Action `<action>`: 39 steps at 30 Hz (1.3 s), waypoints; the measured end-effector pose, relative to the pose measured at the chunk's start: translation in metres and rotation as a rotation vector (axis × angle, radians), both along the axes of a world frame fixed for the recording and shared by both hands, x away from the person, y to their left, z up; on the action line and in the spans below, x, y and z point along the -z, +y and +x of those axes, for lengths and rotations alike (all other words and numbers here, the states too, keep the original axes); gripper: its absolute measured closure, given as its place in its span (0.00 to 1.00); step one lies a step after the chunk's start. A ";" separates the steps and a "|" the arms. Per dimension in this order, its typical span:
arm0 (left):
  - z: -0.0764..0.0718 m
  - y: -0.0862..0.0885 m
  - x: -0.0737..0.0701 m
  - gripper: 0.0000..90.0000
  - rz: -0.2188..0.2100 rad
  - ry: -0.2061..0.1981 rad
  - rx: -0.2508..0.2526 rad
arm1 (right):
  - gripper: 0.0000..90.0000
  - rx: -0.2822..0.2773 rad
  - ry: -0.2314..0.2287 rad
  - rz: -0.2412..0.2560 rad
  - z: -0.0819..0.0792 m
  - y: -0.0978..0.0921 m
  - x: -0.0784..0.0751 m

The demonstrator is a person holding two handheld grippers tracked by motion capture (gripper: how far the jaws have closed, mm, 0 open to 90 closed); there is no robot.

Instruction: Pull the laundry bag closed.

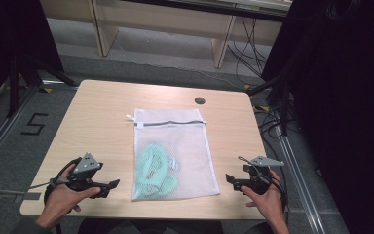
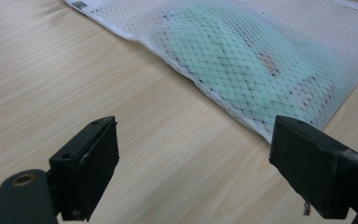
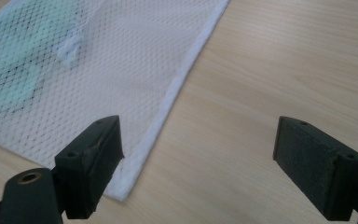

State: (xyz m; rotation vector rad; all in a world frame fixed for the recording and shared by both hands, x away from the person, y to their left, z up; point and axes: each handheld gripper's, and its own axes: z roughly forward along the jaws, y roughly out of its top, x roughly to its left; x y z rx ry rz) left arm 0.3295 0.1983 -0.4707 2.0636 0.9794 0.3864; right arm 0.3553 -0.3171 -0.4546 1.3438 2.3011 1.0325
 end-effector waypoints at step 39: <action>-0.002 -0.040 0.008 0.65 0.023 0.011 0.129 | 0.57 -0.228 -0.056 -0.111 0.016 0.026 0.007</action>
